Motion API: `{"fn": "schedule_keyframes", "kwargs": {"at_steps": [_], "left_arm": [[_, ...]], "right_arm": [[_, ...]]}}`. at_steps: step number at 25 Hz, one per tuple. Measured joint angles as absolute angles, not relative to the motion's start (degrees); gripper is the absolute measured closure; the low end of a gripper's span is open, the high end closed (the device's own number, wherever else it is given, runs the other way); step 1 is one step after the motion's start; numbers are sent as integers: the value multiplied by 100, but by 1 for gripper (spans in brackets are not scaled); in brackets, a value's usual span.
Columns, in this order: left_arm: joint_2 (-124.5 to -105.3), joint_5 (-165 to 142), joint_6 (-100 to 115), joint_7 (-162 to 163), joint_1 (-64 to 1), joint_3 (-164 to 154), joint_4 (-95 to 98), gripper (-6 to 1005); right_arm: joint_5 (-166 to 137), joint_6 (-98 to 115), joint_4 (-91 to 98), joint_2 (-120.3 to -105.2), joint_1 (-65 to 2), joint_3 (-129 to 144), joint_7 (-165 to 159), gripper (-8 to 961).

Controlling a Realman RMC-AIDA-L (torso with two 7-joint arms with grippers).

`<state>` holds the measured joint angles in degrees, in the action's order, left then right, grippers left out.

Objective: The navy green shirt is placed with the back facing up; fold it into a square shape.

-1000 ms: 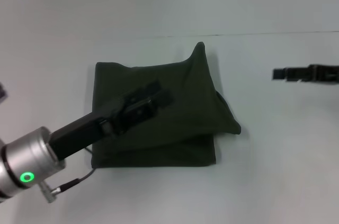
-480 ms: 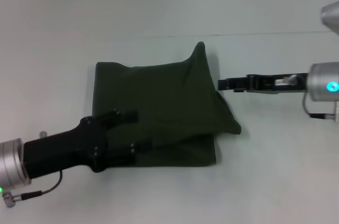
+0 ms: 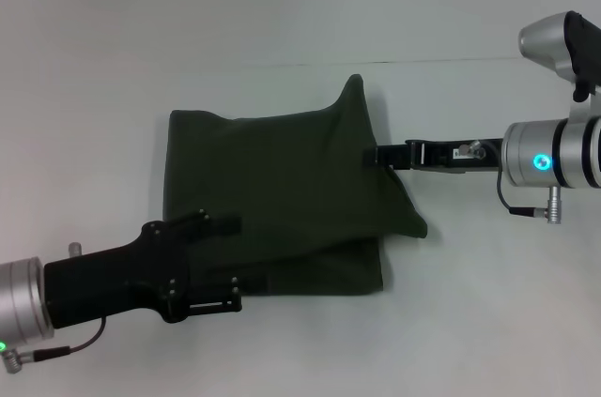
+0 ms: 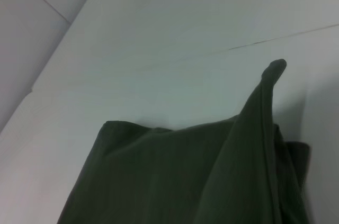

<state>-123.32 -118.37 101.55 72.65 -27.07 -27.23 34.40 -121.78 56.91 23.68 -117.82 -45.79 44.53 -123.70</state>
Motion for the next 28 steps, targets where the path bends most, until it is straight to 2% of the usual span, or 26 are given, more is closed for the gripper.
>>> {"fn": "schedule_keyframes", "kwargs": {"at_steps": [7,21,26,28], "left_arm": [[-12334,-11840,10066,7261,-2708,-2715,3405,83],[-12340,-11841,9866,7290,-2716,-2721,3394,84],[-12337,-11848,9858,7299,-2727,-2725,3392,85],[-12336,-11848,9858,7300,-2728,-2725,3392,85]], "right_arm": [[-12159,5457,2287,-11794,-4567,4457,-12371,269],[-12140,5399,2191,-11944,-4588,4437,-12339,307],[-12136,5392,2146,-11945,-4556,4410,-12331,536],[-12136,5399,2144,-11944,-4532,4397,-12331,535]]}}
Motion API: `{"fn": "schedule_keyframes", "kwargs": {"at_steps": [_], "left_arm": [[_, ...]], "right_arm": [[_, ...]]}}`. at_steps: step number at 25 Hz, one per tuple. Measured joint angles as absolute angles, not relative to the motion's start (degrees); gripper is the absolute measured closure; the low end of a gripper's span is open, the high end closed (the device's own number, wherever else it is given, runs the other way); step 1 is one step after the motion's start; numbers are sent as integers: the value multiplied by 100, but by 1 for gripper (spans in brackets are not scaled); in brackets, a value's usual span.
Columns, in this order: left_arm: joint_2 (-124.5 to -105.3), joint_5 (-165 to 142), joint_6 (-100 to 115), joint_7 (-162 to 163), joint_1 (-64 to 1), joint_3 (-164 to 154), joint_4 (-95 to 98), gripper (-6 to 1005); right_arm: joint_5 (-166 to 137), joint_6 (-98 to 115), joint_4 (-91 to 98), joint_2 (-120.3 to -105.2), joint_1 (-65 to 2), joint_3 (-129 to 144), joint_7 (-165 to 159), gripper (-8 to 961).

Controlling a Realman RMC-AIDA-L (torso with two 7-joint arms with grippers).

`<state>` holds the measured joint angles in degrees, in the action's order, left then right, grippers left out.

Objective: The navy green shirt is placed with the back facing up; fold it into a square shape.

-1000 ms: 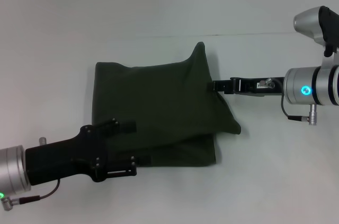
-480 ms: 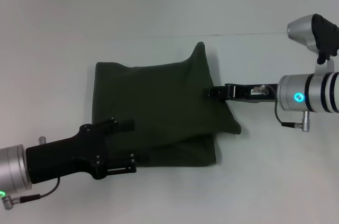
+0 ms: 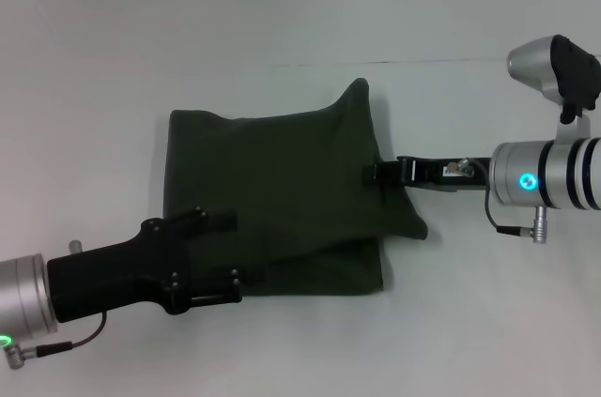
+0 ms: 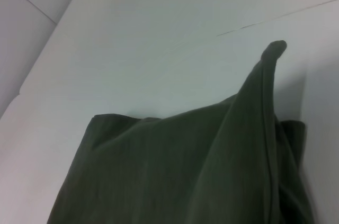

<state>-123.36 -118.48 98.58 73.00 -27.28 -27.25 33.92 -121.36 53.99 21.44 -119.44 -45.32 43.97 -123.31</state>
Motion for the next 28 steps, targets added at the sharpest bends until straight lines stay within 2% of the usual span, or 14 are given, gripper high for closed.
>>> {"fn": "schedule_keyframes", "kwargs": {"at_steps": [9,14,17,23,28], "left_arm": [[-12353,-11848,9859,7328,-2750,-2725,3378,85],[-12361,-11845,9852,7363,-2752,-2722,3375,86],[-12361,-11825,9809,7390,-2749,-2718,3375,86],[-12366,-11813,9788,7392,-2752,-2716,3303,86],[-12366,-11812,9782,7392,-2760,-2716,3266,86]], "right_arm": [[-11969,5755,2219,-11891,-4362,4380,-12287,530],[-11680,6224,2399,-11791,-4115,4376,-12243,658],[-11608,6383,2431,-11722,-3985,4376,-12243,778],[-11655,6391,2432,-11666,-3889,4424,-12242,785],[-11665,6311,2383,-11665,-3873,4449,-12226,660]]}}
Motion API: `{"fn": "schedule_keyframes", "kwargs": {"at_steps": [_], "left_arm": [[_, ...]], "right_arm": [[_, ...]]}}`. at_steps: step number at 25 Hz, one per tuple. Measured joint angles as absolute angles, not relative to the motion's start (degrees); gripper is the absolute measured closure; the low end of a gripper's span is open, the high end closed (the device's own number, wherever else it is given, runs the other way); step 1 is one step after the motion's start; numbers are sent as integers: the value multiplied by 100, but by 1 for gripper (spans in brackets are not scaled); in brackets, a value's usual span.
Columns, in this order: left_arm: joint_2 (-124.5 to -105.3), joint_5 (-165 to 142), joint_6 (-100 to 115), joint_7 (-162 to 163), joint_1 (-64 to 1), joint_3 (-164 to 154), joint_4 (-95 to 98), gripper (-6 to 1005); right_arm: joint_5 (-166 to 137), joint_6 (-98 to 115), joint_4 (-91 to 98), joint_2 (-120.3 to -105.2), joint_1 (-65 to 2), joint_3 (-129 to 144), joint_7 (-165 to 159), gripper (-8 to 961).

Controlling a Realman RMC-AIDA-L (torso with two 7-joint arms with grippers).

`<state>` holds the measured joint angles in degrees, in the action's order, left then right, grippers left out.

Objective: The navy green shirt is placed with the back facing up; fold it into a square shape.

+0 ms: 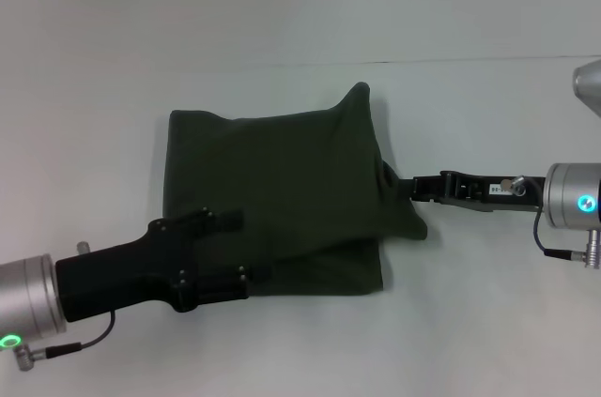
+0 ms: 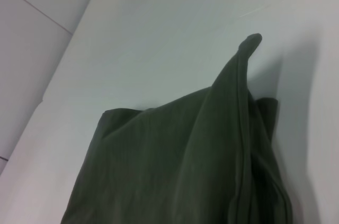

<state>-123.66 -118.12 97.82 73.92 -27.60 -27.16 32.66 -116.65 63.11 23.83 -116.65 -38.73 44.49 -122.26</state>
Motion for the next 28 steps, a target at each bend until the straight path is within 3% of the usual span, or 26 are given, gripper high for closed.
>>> {"fn": "schedule_keyframes", "kwargs": {"at_steps": [10,19,24,28], "left_arm": [[-12366,-11813,9749,7392,-2760,-2697,3258,87],[-12364,-11842,9700,7396,-2754,-2689,3251,87],[-12360,-11822,9700,7461,-2762,-2704,3251,86],[-12357,-11813,9700,7480,-2771,-2707,3251,86]], "right_arm": [[-11672,6092,2323,-11808,-3935,4583,-12172,633],[-11665,6193,2288,-11818,-3892,4588,-12126,651],[-11644,6543,2342,-11787,-3819,4538,-11956,895],[-11610,6740,2376,-11728,-3751,4442,-11940,915]]}}
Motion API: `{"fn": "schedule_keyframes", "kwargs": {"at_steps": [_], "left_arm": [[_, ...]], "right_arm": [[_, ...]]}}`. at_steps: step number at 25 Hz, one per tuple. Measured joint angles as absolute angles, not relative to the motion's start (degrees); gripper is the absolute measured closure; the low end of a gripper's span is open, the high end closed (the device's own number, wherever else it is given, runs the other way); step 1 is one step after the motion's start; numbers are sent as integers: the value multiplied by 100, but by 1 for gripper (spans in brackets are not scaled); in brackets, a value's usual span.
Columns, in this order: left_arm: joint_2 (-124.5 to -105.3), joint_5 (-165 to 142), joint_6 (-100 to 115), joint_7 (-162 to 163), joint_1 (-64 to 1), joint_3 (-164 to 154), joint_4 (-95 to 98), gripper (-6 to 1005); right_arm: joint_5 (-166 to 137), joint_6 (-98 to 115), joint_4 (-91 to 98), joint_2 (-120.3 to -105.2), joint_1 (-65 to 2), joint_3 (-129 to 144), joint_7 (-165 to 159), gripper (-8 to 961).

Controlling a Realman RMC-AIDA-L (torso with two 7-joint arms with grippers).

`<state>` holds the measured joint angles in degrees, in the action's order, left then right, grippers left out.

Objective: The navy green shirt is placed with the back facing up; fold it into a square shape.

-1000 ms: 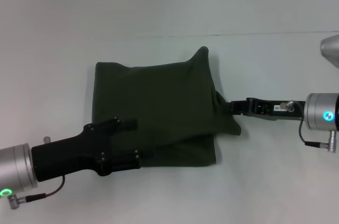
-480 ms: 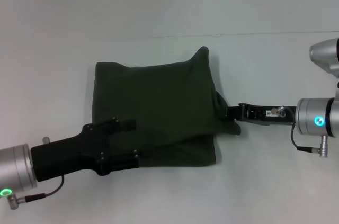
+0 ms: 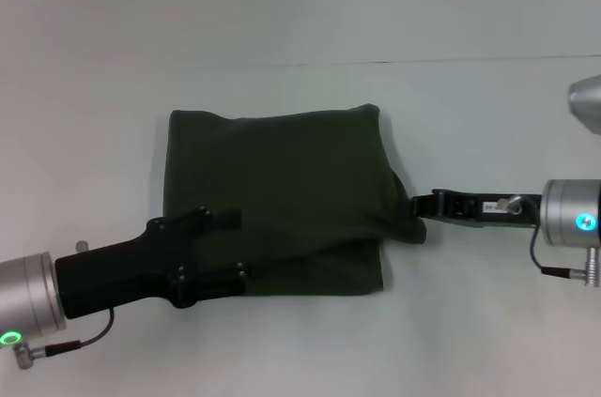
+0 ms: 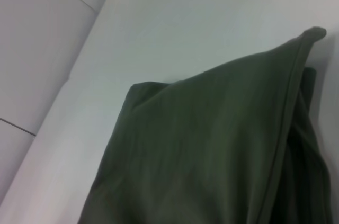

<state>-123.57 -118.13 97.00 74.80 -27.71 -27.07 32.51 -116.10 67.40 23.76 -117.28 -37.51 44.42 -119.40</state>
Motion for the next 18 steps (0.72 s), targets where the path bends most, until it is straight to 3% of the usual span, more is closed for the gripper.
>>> {"fn": "schedule_keyframes", "kwargs": {"at_steps": [10,18], "left_arm": [[-12367,-11804,9703,7600,-2838,-2695,3245,87],[-12382,-11775,9632,7647,-2848,-2660,3243,87]], "right_arm": [[-11604,7160,2687,-11575,-3476,4105,-11966,946],[-11654,7135,2682,-11546,-3460,4135,-11946,933]]}}
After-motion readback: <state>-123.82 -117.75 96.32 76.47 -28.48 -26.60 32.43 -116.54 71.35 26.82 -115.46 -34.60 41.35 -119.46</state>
